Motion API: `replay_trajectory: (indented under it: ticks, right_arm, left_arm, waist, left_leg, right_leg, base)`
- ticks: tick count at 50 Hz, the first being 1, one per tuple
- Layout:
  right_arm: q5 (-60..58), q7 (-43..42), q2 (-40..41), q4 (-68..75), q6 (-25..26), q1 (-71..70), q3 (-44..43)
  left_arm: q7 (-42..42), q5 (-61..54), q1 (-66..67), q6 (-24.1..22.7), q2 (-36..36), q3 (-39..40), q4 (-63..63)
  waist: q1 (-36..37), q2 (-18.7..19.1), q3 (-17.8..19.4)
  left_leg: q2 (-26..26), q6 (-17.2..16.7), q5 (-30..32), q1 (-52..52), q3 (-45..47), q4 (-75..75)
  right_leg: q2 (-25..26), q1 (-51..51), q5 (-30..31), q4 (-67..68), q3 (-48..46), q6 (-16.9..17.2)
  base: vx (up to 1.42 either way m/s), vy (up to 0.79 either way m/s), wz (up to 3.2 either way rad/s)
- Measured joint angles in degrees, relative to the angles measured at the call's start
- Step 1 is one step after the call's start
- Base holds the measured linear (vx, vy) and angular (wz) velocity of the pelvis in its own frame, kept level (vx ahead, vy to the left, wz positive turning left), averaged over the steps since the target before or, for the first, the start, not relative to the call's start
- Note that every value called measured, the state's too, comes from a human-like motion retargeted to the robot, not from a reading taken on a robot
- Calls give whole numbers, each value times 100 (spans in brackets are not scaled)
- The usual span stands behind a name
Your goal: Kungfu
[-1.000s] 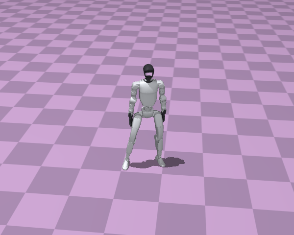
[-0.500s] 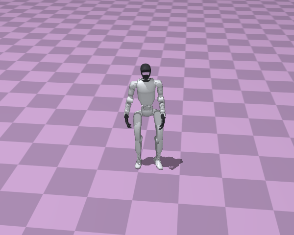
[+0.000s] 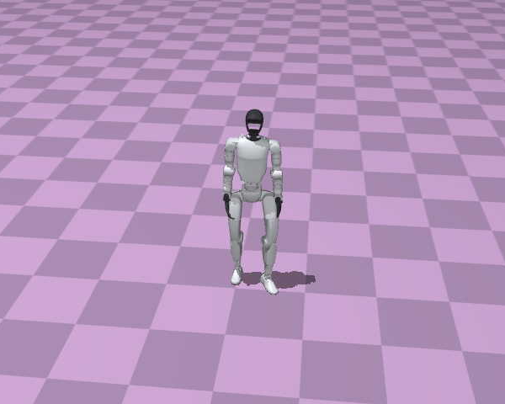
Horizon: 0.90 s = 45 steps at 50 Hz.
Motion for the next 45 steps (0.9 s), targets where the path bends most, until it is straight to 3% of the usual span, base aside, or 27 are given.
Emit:
replay_trajectory:
  ticks: [5,11,15,20,24,28,30,35,39,42,45]
  right_arm:
    - [84,196,-72,-138,89,-84,134]
    - [-273,-149,-185,-551,20,-268,359]
    - [-153,-359,-139,-758,-259,-325,232]
    - [729,-164,-130,-783,-670,-342,-100]
    - [1804,218,-138,-645,-795,-467,-583]
    - [3227,672,-138,-508,-931,-598,-1219]
    - [4098,950,-129,-422,-969,-676,-1579]
    - [6352,1753,-111,-153,-937,-782,-2644]
    - [7761,2076,-247,140,-844,-749,-3463]
    - [8261,1995,-415,248,-865,-707,-3756]
    - [8234,1912,-558,249,-887,-698,-3779]
  left_arm:
    - [-40,80,48,-42,121,-104,-295]
    - [-341,678,-131,10,380,-186,-358]
    - [-509,947,-272,-4,557,-187,-385]
    - [-521,634,-391,-101,486,390,-542]
    - [-990,-931,-479,-298,296,943,-745]
    - [-1679,-2909,-546,-333,101,1637,-1011]
    - [-1967,-3968,-599,-288,24,2037,-1166]
    - [-2561,-6722,-751,-238,-55,3128,-1515]
    - [-2790,-8715,-816,-332,-53,3579,-1572]
    - [-2663,-9332,-757,-427,-41,3607,-1507]
    - [-2492,-9159,-630,-483,1,3431,-1353]
  waist:
    - [-45,-160,61]
    - [-116,97,110]
    - [-358,352,205]
    - [-316,257,51]
    - [-315,237,-4]
    - [-372,159,-62]
    - [-407,77,-115]
    - [-390,80,-187]
    - [-296,66,-309]
    - [-295,179,-311]
    - [-317,368,-252]
  left_leg:
    - [-190,51,-8,224,-31,-265]
    - [6,63,-11,281,-90,-376]
    - [64,35,20,388,-417,-475]
    - [-44,-12,-36,389,-433,-508]
    - [-67,-79,-71,423,-472,-521]
    - [-127,-166,-92,484,-500,-545]
    - [-168,-215,-98,505,-487,-558]
    - [21,-356,-71,664,-552,-625]
    - [157,-462,-38,661,-584,-645]
    - [304,-560,-11,607,-662,-599]
    - [449,-630,27,585,-710,-562]
  right_leg:
    - [-216,-133,361,600,-282,684]
    - [-6,-586,1027,1450,35,1222]
    - [-128,-653,1053,1523,-173,1158]
    - [-734,-750,1121,826,-492,546]
    - [-1083,-838,1466,244,-736,212]
    - [-1211,-922,1951,-141,-579,486]
    - [-1297,-943,1784,-93,-587,871]
    - [-1156,-666,1254,-180,-1277,484]
    - [-942,-570,1061,-307,-1178,442]
    - [-772,-537,943,-329,-1168,336]
    - [-609,-484,853,-323,-1151,254]
  base:
    - [24,9,24]
    - [14,7,-13]
    - [13,-1,42]
    - [15,-6,19]
    - [9,-12,17]
    - [9,-23,22]
    - [8,-32,14]
    - [9,-37,6]
    - [7,-36,9]
    - [1,-24,16]
    - [1,-13,5]
